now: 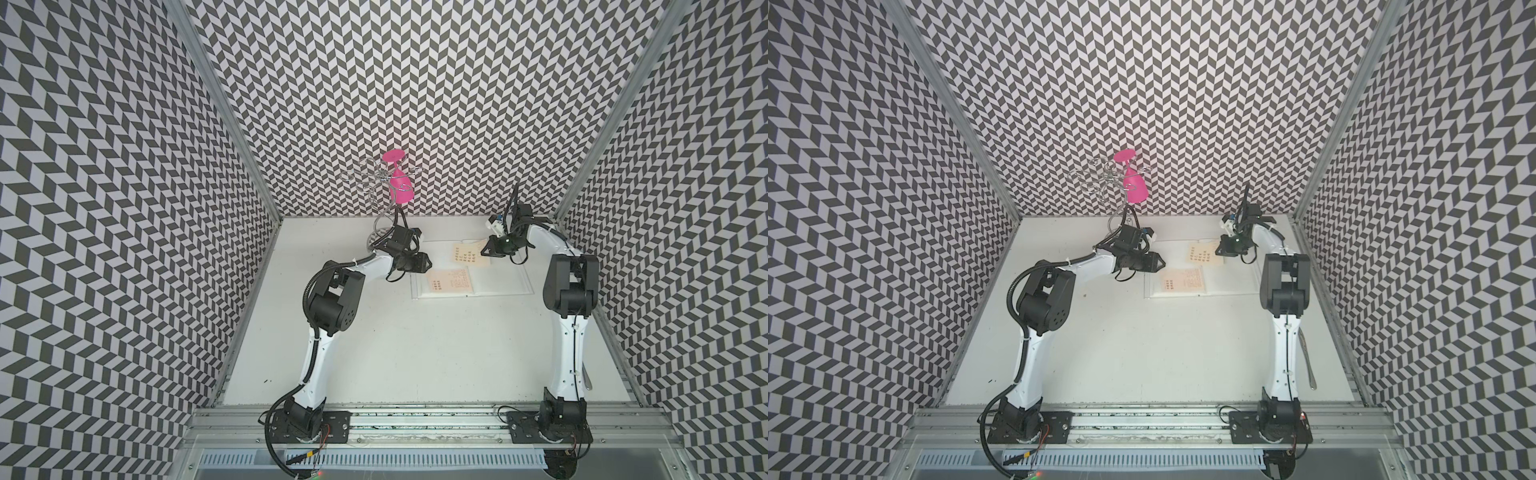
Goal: Place the photos into the photo albums
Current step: Insert the photo into the photo album.
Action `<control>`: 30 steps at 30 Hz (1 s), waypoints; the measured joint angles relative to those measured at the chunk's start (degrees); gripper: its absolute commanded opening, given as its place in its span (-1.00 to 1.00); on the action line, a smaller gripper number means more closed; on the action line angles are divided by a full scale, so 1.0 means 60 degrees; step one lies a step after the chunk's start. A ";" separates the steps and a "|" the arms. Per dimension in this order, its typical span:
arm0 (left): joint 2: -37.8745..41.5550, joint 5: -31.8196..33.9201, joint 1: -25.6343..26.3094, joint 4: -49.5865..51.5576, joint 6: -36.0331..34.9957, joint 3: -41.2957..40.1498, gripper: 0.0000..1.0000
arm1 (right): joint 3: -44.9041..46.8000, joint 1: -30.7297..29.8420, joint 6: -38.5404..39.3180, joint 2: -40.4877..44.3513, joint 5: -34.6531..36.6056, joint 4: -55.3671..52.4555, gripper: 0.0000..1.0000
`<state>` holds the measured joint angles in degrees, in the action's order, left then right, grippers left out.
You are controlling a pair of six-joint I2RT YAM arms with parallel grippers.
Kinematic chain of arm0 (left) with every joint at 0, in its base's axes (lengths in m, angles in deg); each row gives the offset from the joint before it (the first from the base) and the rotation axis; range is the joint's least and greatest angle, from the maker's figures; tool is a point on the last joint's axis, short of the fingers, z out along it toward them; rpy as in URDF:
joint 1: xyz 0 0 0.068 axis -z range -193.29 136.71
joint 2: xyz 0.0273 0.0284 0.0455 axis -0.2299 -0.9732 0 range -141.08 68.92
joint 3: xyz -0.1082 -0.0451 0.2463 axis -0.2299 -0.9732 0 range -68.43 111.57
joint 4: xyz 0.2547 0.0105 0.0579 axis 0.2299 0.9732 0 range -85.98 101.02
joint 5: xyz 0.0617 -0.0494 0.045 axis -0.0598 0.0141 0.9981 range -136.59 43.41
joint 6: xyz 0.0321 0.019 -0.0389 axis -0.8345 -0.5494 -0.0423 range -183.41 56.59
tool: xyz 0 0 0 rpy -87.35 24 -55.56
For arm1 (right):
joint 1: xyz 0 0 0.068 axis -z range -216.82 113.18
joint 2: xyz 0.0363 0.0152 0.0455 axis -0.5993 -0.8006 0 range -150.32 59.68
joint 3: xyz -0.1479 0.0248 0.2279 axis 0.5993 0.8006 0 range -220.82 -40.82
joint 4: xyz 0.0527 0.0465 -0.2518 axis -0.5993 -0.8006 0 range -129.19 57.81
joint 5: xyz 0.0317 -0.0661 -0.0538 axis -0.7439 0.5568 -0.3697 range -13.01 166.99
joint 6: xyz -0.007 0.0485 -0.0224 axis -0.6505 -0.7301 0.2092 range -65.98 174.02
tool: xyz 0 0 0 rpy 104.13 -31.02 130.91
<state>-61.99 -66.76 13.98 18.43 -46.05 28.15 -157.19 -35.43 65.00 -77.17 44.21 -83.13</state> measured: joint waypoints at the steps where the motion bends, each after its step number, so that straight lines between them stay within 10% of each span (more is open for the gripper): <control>1: 0.0000 0.0029 -0.0025 0.0018 0.0004 0.0000 -0.07 | -0.0124 0.0000 0.0033 -0.0091 0.0000 -0.0069 -0.94; 30: 0.0000 0.0244 -0.0055 0.0127 0.0011 0.0000 -0.07 | -0.0685 -0.0605 -0.0084 -0.0590 -0.0076 0.0146 -0.63</control>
<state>-61.99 -65.29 13.65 19.20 -45.98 28.15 -161.30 -39.06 64.50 -80.72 43.75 -82.26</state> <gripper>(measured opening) 0.465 0.165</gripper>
